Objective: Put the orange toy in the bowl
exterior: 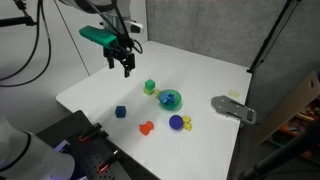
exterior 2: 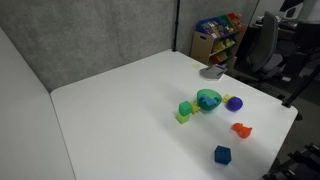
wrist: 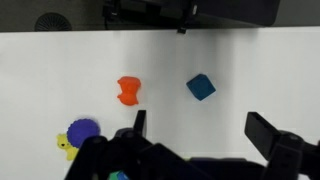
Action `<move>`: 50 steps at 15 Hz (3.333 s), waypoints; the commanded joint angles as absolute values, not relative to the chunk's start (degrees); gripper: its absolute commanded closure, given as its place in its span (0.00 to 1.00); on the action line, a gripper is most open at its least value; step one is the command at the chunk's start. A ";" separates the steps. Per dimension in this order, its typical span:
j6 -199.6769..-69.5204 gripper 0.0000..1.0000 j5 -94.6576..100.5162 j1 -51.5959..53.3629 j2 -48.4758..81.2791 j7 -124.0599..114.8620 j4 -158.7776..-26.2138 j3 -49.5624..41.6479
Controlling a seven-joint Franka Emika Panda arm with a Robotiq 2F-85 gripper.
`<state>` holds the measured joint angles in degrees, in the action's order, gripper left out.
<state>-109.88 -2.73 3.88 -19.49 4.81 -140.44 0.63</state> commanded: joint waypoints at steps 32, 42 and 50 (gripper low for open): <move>-153.39 0.00 7.19 -3.59 14.32 -17.11 -141.39 -5.10; -164.12 0.00 0.57 -0.81 27.22 -11.62 -141.13 -3.13; -170.71 0.00 2.08 8.88 37.74 -13.54 -140.14 -10.43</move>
